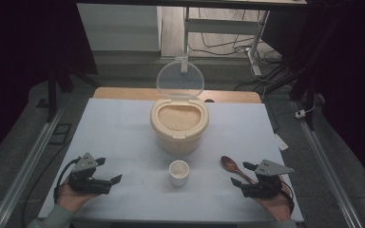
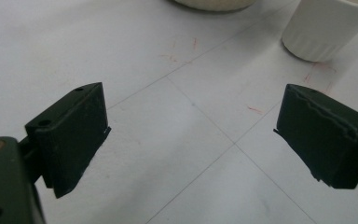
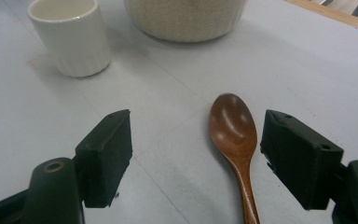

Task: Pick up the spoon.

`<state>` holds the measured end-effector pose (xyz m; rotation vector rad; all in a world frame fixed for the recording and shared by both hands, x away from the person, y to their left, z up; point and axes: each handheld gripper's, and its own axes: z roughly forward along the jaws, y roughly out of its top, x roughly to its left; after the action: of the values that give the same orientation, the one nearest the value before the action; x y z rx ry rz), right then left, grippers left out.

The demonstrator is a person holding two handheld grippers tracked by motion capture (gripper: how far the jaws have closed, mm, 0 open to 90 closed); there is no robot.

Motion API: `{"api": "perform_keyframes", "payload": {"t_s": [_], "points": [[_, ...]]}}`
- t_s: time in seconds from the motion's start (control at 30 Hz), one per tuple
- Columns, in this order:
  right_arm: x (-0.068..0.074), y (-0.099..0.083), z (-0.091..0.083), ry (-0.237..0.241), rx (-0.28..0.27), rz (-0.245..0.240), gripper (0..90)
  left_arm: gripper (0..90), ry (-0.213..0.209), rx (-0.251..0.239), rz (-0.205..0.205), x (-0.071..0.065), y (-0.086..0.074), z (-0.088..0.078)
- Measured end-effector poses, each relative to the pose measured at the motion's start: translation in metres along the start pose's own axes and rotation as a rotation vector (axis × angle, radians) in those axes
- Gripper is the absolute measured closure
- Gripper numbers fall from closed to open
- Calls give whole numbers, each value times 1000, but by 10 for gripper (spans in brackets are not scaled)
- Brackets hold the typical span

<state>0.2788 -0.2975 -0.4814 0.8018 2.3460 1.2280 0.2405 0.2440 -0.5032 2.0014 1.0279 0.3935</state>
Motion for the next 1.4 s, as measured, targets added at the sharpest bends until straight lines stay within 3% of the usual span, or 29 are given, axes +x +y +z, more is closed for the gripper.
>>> {"api": "perform_keyframes", "payload": {"t_s": [0.3, 0.67, 1.1, 1.4], "points": [[1, -1, -1, -5, 11, 17, 252, 89, -3, -3, -2, 0, 1, 1], [2, 5, -3, -8, 55, 2, 272, 89, -14, 7, -5, -1, 1, 3], [-4, 15, -9, -15, 71, -3, 297, 89, -21, 18, -1, -2, 1, 6], [-14, 36, -19, -50, 171, -48, 300, 89, -27, 31, 0, -2, 2, 8]]}}
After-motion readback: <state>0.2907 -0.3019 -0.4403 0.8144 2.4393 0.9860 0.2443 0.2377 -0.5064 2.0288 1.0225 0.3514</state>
